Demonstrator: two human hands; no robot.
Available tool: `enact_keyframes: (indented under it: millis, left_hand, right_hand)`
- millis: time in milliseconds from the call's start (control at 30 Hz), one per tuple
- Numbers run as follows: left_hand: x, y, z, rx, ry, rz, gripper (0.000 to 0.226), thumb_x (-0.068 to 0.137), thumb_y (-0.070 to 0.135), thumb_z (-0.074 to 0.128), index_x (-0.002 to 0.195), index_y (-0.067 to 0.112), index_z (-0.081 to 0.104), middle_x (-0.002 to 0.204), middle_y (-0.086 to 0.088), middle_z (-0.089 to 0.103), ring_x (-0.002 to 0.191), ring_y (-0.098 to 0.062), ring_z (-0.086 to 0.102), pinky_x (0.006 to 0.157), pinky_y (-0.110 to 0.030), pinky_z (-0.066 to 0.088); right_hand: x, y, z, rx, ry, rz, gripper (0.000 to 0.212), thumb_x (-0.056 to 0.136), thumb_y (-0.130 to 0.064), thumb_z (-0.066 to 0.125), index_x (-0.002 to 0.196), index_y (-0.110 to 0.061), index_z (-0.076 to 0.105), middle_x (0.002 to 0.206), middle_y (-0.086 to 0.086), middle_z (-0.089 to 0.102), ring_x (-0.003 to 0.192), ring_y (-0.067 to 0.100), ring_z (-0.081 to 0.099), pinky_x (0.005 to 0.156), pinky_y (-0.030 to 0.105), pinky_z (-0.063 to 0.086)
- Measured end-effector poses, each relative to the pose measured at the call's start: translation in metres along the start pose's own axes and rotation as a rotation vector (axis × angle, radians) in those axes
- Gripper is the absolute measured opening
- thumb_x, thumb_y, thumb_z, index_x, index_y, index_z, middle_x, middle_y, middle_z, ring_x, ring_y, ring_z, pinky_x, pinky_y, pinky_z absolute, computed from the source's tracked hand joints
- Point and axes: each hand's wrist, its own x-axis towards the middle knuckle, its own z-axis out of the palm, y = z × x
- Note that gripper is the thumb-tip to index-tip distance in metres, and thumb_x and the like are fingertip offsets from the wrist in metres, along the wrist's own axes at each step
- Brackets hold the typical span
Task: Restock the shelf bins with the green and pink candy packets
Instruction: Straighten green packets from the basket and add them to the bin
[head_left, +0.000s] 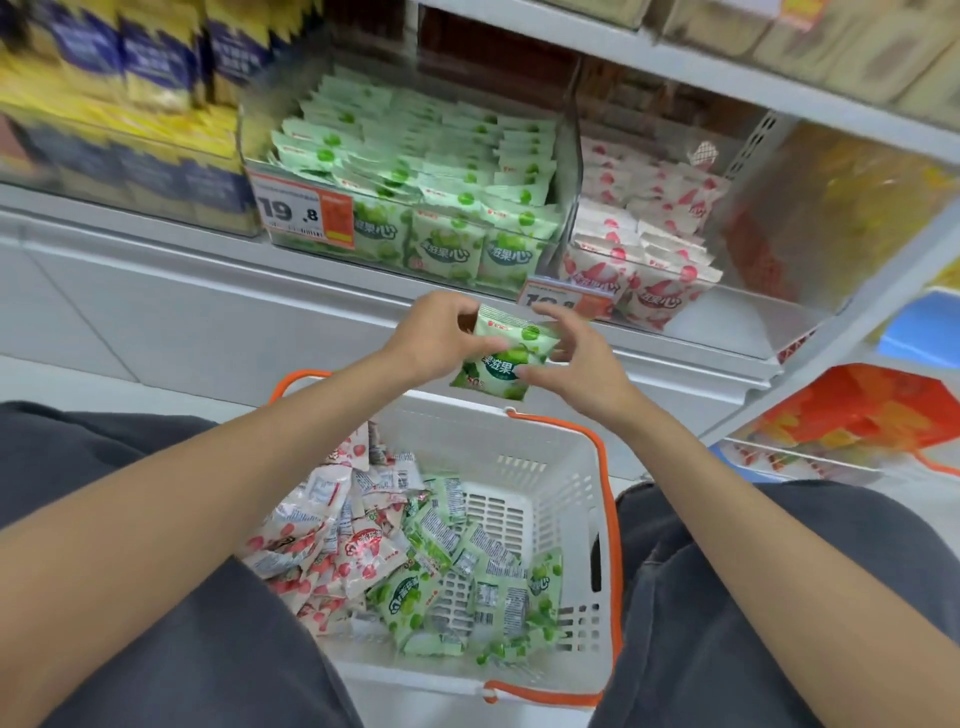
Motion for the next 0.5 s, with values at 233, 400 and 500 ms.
enact_keyframes:
  millis: [233, 400, 500]
  left_hand:
    - [0.029, 0.017, -0.046, -0.118, 0.094, 0.082, 0.026, 0.083, 0.030, 0.077, 0.103, 0.016, 0.069, 0.090, 0.008, 0.067, 0.076, 0.000, 0.059, 0.074, -0.017, 0.050]
    - [0.052, 0.015, -0.083, 0.336, 0.251, 0.180, 0.026, 0.098, 0.026, 0.058, 0.122, 0.022, 0.065, 0.117, 0.005, 0.061, 0.105, -0.015, 0.053, 0.096, -0.035, 0.044]
    - [0.059, 0.008, -0.085, 0.546, 0.180, 0.250, 0.032, 0.101, 0.029, 0.051, 0.131, 0.024, 0.060, 0.131, 0.001, 0.061, 0.123, -0.026, 0.045, 0.105, -0.045, 0.038]
  right_hand:
    - [0.041, -0.067, -0.052, -0.435, 0.022, -0.180, 0.037, 0.083, -0.015, 0.074, 0.118, -0.008, 0.065, 0.113, 0.004, 0.065, 0.092, 0.014, 0.059, 0.075, 0.019, 0.042]
    - [0.082, -0.111, -0.093, -0.387, 0.261, -0.281, 0.048, 0.080, -0.021, 0.078, 0.124, -0.007, 0.063, 0.126, 0.005, 0.063, 0.116, 0.021, 0.058, 0.103, 0.037, 0.046]
    - [0.096, -0.119, -0.087, -0.534, 0.219, -0.285, 0.050, 0.082, -0.022, 0.076, 0.127, -0.007, 0.061, 0.129, 0.008, 0.061, 0.115, 0.018, 0.055, 0.104, 0.033, 0.042]
